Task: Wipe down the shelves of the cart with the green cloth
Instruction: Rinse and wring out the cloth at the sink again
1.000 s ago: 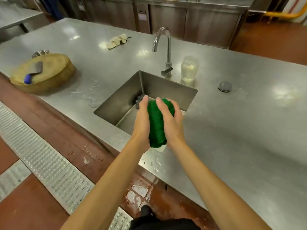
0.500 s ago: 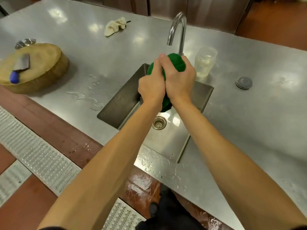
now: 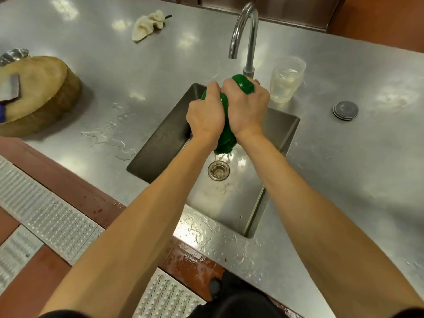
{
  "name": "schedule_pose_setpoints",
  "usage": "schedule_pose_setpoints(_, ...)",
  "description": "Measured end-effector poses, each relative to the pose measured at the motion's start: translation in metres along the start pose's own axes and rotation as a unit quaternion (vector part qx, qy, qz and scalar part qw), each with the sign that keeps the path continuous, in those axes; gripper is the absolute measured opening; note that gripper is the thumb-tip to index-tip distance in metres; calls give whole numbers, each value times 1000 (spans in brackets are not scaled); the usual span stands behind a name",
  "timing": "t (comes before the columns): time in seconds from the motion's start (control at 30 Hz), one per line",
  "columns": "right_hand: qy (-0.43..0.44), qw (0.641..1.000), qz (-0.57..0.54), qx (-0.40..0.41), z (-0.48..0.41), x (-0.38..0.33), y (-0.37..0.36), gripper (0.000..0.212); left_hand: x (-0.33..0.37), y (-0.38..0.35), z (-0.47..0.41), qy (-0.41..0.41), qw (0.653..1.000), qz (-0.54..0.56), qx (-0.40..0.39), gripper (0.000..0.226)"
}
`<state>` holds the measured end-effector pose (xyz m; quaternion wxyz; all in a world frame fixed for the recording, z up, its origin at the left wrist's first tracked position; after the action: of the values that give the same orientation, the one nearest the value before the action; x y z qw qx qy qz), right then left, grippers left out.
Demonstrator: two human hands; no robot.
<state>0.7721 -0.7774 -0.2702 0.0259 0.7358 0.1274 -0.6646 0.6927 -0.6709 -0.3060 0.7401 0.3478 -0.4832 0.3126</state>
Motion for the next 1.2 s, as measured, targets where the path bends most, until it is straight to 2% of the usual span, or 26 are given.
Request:
schedule_pose_setpoints(0.1,21,1000,5,-11,0,-1,-6,23,-1,2,-3,-20,1000,0,-5,44)
schedule_pose_setpoints(0.17,9,1000,-14,-15,1,3,-5,19,-7,-1,-4,-16,998,6,-68,55)
schedule_pose_setpoints(0.23,-48,997,-53,-5,0,15,0,19,-19,-5,-3,-3,986,30,-165,80)
schedule_pose_setpoints(0.3,-137,985,-100,14,0,35,6,28,-30,-5,1,-35,971,-7,-238,100)
schedule_pose_setpoints(0.4,-248,948,-194,-44,10,57,-2,49,-31,-7,11,-90,949,-52,-297,83)
schedule_pose_setpoints(0.5,-262,923,-230,-161,28,59,-12,47,-30,-2,7,-81,950,-27,-300,75)
schedule_pose_setpoints(0.6,-204,941,-114,-244,31,45,-8,38,-34,5,1,-54,965,-39,-253,56)
schedule_pose_setpoints(0.67,-121,953,66,-271,23,34,1,39,-40,9,-2,-5,977,-27,-213,40)
schedule_pose_setpoints(0.7,-54,948,168,-265,17,25,8,44,-41,9,-2,11,979,-25,-202,32)
schedule_pose_setpoints(0.77,110,902,314,-273,17,3,15,66,-40,8,-4,27,979,-30,-198,24)
schedule_pose_setpoints(0.83,243,818,413,-318,29,-6,8,91,-39,6,-3,44,977,-30,-207,30)
schedule_pose_setpoints(0.87,281,773,458,-337,35,-3,3,101,-39,3,-2,46,974,-34,-220,32)
schedule_pose_setpoints(0.9,303,737,495,-348,38,3,-2,109,-38,-3,1,40,969,-48,-238,32)
schedule_pose_setpoints(0.93,313,715,519,-348,38,9,-6,113,-36,-9,5,29,964,-68,-256,32)
schedule_pose_setpoints(0.97,315,708,531,-342,35,12,-9,115,-34,-14,9,19,958,-87,-272,31)
schedule_pose_setpoints(1.07,303,716,546,-311,19,20,-13,107,-28,-20,10,-16,949,-145,-278,28)
schedule_pose_setpoints(1.13,294,706,566,-307,11,29,-13,93,-23,-18,6,-61,939,-202,-271,24)
schedule_pose_setpoints(1.2,274,708,573,-310,7,38,-11,78,-18,-21,2,-119,913,-284,-268,23)
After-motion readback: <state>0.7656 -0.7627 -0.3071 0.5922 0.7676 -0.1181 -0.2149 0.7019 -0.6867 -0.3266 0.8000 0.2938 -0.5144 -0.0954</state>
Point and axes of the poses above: each hand's wrist, its own z-axis away from the middle knuckle, its own y-axis out of the back of the hand, x = y × z, the point moved 9 cm from there along -z, towards the middle knuckle, and after that the axes turned 6 degrees about -z, right-handed, at the moved point
